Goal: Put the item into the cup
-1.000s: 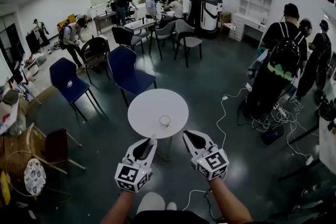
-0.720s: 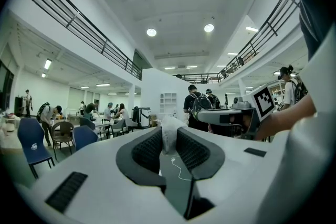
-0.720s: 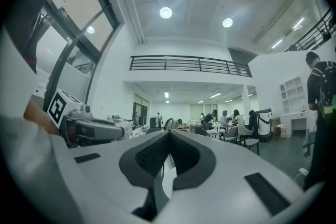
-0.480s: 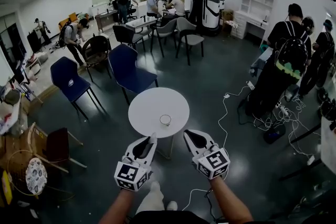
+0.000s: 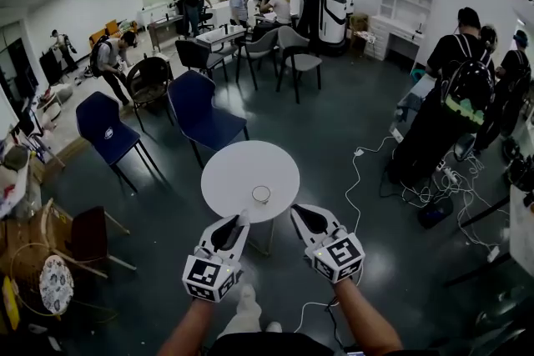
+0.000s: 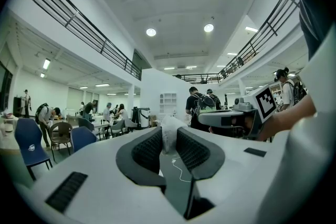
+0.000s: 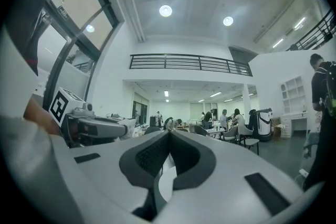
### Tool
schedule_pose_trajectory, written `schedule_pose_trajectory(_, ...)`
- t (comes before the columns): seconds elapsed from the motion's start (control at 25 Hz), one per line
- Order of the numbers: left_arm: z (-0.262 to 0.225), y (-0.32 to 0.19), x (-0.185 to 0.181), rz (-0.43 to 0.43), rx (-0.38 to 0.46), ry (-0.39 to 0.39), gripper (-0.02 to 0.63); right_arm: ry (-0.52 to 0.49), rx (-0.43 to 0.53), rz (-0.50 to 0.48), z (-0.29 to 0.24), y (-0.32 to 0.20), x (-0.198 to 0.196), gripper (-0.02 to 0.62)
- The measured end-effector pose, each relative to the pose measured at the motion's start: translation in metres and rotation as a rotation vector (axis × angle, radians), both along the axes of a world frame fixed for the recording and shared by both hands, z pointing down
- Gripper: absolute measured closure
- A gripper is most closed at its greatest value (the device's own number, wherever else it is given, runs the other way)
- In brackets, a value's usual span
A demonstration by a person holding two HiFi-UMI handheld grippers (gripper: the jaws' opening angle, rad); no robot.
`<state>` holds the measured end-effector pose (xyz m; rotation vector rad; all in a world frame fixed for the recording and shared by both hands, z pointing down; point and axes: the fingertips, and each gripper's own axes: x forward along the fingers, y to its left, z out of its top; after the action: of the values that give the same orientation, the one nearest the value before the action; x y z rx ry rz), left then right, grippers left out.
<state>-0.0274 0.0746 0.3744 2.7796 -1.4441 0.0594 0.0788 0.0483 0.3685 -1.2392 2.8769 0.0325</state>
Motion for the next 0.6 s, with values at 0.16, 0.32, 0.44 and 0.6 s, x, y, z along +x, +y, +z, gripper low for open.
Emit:
schedule_pose_trajectory(0.16, 0.000, -0.017, 0.000, -0.001, -0.001, 0.000, 0.512, -0.002, -0.003, 0.000, 0.001, -0.016, -0.001, 0.579)
schedule_pose_trajectory(0.32, 0.002, -0.034, -0.002, -0.002, 0.002, 0.002, 0.512, -0.002, 0.000, -0.001, 0.003, -0.032, -0.002, 0.578)
schedule_pose_trajectory(0.44, 0.003, -0.048, -0.006, -0.001, 0.000, 0.003, 0.512, -0.001, -0.003, 0.002, 0.003, -0.046, -0.005, 0.578)
schedule_pose_trajectory(0.6, 0.005, -0.071, -0.013, 0.004, -0.009, 0.008, 0.512, -0.005, -0.010, 0.009, 0.003, -0.067, -0.013, 0.578)
